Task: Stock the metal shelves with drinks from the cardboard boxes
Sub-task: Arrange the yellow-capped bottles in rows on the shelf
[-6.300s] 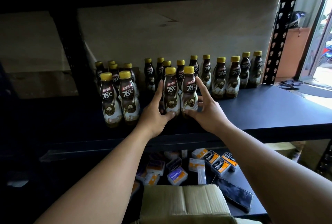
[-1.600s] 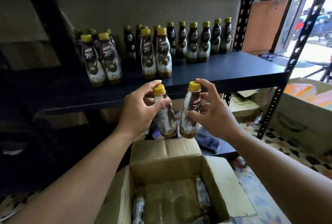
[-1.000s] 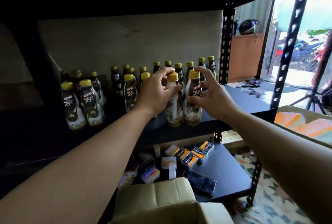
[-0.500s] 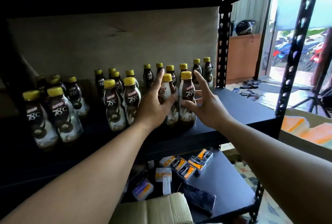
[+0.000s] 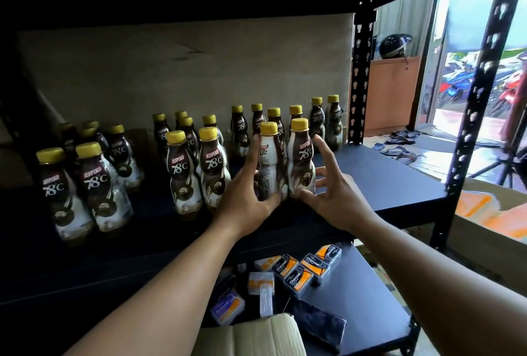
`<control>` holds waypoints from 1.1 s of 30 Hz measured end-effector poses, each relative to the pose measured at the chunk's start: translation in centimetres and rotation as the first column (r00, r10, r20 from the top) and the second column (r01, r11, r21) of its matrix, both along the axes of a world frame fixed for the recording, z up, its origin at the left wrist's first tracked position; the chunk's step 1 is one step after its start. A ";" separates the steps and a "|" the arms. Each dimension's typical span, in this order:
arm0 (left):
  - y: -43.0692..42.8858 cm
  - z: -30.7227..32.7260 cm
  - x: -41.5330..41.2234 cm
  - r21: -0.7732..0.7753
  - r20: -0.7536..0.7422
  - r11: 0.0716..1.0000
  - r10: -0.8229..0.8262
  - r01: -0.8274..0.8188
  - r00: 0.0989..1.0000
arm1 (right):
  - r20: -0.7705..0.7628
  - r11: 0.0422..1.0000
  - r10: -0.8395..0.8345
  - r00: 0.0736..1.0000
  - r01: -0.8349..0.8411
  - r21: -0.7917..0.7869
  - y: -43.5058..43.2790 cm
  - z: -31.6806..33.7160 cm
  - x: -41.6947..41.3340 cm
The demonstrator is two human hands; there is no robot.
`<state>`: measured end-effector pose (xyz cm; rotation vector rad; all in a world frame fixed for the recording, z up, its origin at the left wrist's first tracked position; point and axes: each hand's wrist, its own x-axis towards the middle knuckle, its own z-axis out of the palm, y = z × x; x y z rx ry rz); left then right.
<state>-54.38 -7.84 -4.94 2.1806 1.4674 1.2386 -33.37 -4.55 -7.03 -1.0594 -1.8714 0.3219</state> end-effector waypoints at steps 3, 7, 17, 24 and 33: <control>0.1 -0.2 -0.2 0.017 0.014 1.000 0.018 -0.018 1.000 | 0.022 1.000 -0.001 1.000 0.001 0.017 0.0 0.0 0.0; 0.4 -0.3 -0.4 -0.008 0.031 1.000 0.008 -0.007 0.999 | 0.078 1.000 -0.020 0.997 0.018 0.023 -0.2 0.2 -0.2; 1.0 -0.5 -0.1 -0.056 0.032 0.997 -0.055 0.057 0.998 | 0.001 0.997 0.030 1.000 -0.029 -0.067 0.3 0.2 -0.2; 0.8 -0.4 0.0 -0.027 0.031 0.999 -0.030 0.031 0.999 | -0.035 0.997 0.024 0.999 -0.027 -0.077 0.2 0.2 -0.2; 0.7 -0.3 0.0 -0.016 -0.014 1.000 -0.015 0.015 1.000 | -0.001 0.998 0.026 1.000 -0.026 -0.066 0.4 0.3 -0.1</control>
